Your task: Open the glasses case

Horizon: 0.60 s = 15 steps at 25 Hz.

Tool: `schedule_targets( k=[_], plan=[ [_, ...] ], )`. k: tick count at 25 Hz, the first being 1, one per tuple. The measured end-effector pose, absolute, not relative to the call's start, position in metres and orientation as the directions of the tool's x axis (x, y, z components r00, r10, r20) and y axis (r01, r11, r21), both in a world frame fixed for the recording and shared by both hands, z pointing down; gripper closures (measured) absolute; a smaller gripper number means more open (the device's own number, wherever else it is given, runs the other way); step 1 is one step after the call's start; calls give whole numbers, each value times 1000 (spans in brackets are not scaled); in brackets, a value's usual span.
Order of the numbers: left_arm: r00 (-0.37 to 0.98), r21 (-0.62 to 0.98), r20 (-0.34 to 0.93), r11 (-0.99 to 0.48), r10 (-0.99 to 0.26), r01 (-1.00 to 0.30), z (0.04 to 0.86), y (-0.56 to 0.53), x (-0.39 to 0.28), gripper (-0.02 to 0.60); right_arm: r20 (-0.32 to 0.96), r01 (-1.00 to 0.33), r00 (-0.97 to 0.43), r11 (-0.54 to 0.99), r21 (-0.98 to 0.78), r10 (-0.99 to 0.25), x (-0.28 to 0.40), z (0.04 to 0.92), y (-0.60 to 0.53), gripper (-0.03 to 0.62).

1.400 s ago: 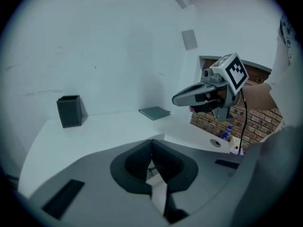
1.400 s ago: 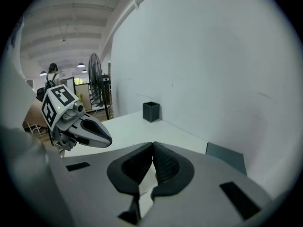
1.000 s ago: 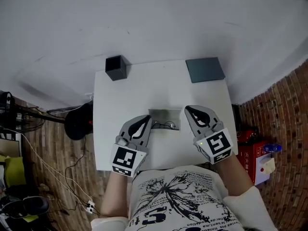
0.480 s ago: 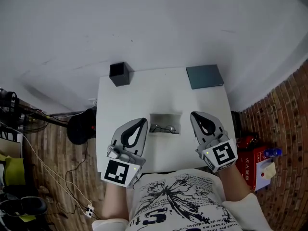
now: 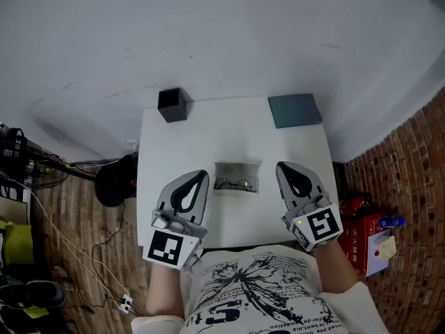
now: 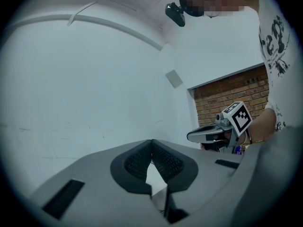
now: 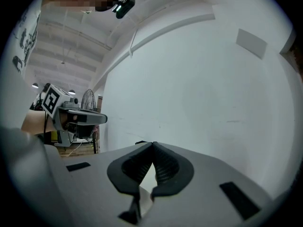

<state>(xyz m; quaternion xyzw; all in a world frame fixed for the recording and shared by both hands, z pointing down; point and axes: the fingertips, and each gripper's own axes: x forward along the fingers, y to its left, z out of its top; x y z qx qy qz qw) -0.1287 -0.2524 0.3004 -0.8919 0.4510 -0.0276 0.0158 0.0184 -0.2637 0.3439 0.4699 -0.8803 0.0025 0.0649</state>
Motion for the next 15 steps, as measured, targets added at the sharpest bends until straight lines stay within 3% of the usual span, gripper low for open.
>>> schedule_targets(
  k=[15],
  plan=[
    [594, -65, 86, -600, -800, -798, 312, -243, -133, 568, 94, -826, -553, 560, 70, -828, 11, 343, -260, 583]
  ],
)
